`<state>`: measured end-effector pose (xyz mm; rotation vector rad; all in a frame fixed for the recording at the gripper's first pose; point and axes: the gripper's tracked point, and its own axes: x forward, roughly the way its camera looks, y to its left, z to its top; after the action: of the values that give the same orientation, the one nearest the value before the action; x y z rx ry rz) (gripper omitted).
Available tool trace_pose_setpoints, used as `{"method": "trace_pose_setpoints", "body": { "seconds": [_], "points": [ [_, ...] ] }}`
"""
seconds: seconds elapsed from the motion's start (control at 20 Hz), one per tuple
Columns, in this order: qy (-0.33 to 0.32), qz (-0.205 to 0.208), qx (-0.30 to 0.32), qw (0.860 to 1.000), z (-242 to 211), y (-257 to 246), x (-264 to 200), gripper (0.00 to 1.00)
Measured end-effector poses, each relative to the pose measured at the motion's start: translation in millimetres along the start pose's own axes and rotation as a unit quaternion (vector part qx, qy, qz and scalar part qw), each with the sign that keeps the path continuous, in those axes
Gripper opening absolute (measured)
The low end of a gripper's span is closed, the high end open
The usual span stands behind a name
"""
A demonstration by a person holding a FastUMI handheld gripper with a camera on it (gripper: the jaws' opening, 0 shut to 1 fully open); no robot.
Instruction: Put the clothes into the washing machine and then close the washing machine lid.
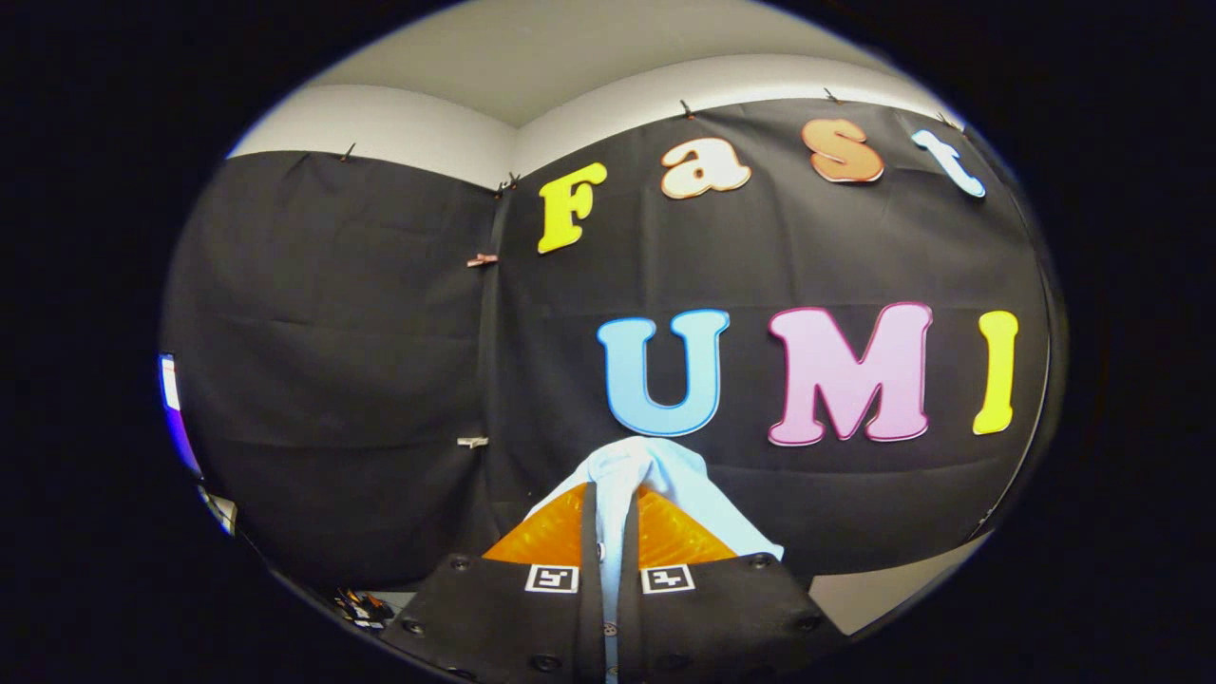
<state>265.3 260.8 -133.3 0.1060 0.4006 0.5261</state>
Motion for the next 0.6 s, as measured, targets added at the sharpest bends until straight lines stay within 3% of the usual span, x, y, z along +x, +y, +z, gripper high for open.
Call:
{"method": "trace_pose_setpoints", "body": {
  "seconds": [0.6],
  "points": [
    [0.124,0.077,0.026,0.989,-166,6,75,0.1]
  ]
}}
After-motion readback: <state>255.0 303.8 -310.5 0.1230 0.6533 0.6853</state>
